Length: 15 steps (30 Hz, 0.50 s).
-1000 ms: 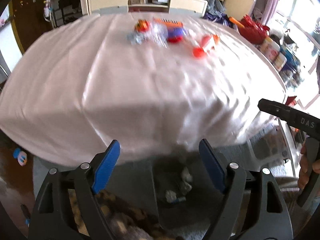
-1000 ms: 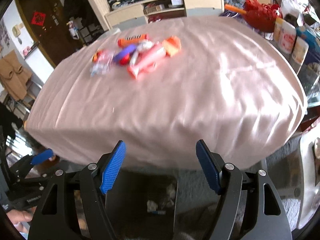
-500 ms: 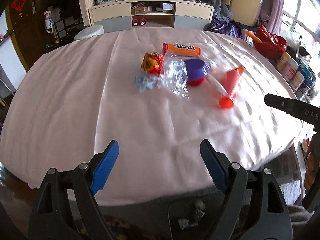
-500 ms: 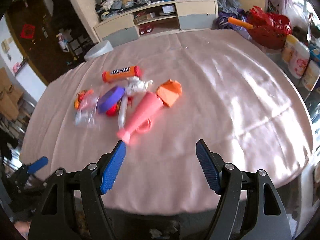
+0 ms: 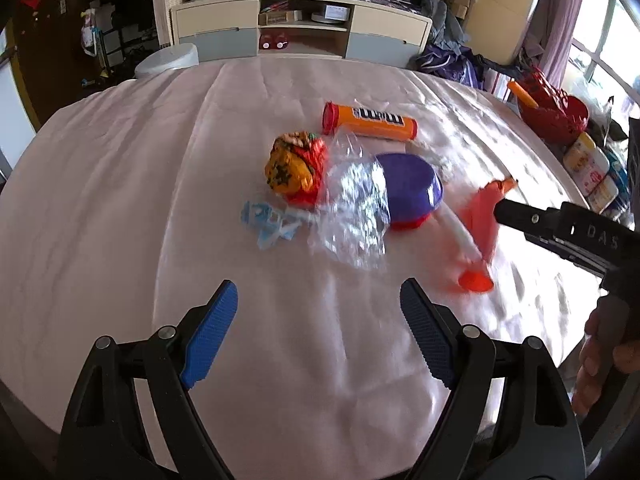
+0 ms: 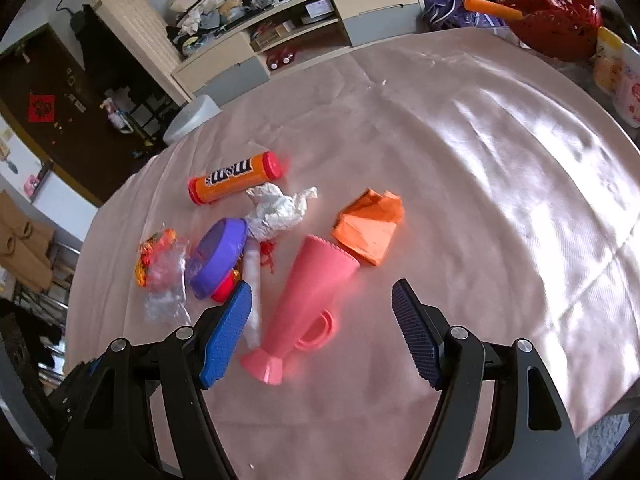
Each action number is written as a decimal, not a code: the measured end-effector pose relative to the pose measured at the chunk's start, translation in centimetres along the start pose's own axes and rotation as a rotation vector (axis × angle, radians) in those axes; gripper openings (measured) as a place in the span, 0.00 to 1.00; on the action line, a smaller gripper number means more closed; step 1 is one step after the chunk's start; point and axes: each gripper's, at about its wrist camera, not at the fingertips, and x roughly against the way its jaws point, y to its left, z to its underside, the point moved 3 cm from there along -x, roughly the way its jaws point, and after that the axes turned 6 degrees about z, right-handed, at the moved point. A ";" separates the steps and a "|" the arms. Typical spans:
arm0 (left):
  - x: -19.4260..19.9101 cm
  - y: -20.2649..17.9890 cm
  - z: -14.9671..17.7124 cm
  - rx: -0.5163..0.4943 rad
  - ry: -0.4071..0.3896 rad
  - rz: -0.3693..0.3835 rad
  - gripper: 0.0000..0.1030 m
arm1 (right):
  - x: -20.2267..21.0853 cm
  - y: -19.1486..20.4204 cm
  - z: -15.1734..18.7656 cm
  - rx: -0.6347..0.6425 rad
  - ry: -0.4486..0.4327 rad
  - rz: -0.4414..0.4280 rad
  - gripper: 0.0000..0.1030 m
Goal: Collect trash
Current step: 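Return both tools to the table toward the remaining trash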
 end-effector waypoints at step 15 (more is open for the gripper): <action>-3.0 -1.3 -3.7 -0.073 -0.067 -0.008 0.64 | -2.4 0.5 -0.3 0.030 0.019 0.059 0.54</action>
